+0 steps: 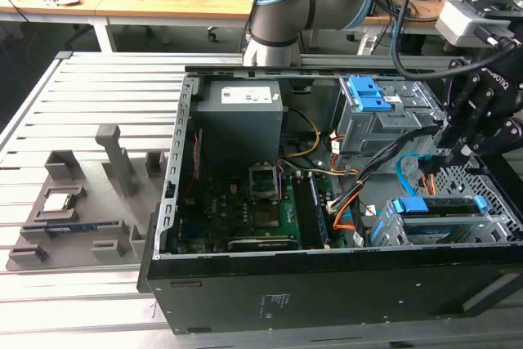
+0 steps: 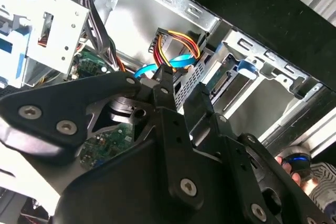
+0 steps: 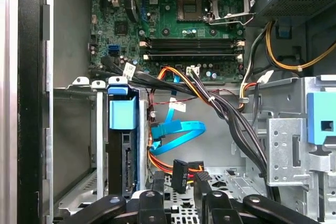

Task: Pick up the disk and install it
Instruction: 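Insert the first disk wire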

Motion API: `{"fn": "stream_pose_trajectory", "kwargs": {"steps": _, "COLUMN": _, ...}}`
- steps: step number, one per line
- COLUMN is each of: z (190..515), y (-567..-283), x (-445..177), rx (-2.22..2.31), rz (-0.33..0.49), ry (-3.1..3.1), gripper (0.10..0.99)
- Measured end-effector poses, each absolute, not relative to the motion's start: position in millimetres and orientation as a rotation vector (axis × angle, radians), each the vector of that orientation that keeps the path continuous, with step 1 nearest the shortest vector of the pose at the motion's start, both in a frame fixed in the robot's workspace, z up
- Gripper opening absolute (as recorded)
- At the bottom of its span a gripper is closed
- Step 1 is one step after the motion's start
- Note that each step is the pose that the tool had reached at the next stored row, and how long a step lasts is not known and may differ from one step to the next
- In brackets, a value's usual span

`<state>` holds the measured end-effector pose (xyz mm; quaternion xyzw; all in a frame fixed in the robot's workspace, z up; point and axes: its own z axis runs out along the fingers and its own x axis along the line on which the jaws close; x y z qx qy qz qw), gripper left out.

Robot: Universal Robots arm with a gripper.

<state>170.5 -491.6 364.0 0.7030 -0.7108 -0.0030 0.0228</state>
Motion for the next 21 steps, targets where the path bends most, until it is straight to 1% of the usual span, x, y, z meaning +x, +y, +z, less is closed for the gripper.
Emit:
{"fn": "stream_pose_trajectory", "kwargs": {"steps": 6, "z": 353.1, "y": -486.6, "x": 168.0, "rx": 2.167, "rz": 0.012, "ry": -2.192, "gripper": 0.361}}
{"fn": "stream_pose_trajectory", "kwargs": {"steps": 10, "z": 352.6, "y": -486.7, "x": 168.1, "rx": 2.161, "rz": 0.026, "ry": -2.186, "gripper": 0.361}}
{"fn": "stream_pose_trajectory", "kwargs": {"steps": 11, "z": 352.5, "y": -486.7, "x": 168.0, "rx": 2.161, "rz": 0.026, "ry": -2.186, "gripper": 0.345}}
{"fn": "stream_pose_trajectory", "kwargs": {"steps": 13, "z": 352.5, "y": -486.7, "x": 168.0, "rx": 2.160, "rz": 0.026, "ry": -2.186, "gripper": 0.216}}
{"fn": "stream_pose_trajectory", "kwargs": {"steps": 14, "z": 352.5, "y": -486.7, "x": 168.0, "rx": 2.160, "rz": 0.027, "ry": -2.185, "gripper": 0.169}}
{"fn": "stream_pose_trajectory", "kwargs": {"steps": 16, "z": 352.5, "y": -486.8, "x": 168.1, "rx": 2.160, "rz": 0.027, "ry": -2.185, "gripper": 0.169}}
{"fn": "stream_pose_trajectory", "kwargs": {"steps": 21, "z": 352.1, "y": -527.8, "x": 168.2, "rx": 2.161, "rz": 0.025, "ry": -2.186, "gripper": 0.169}}
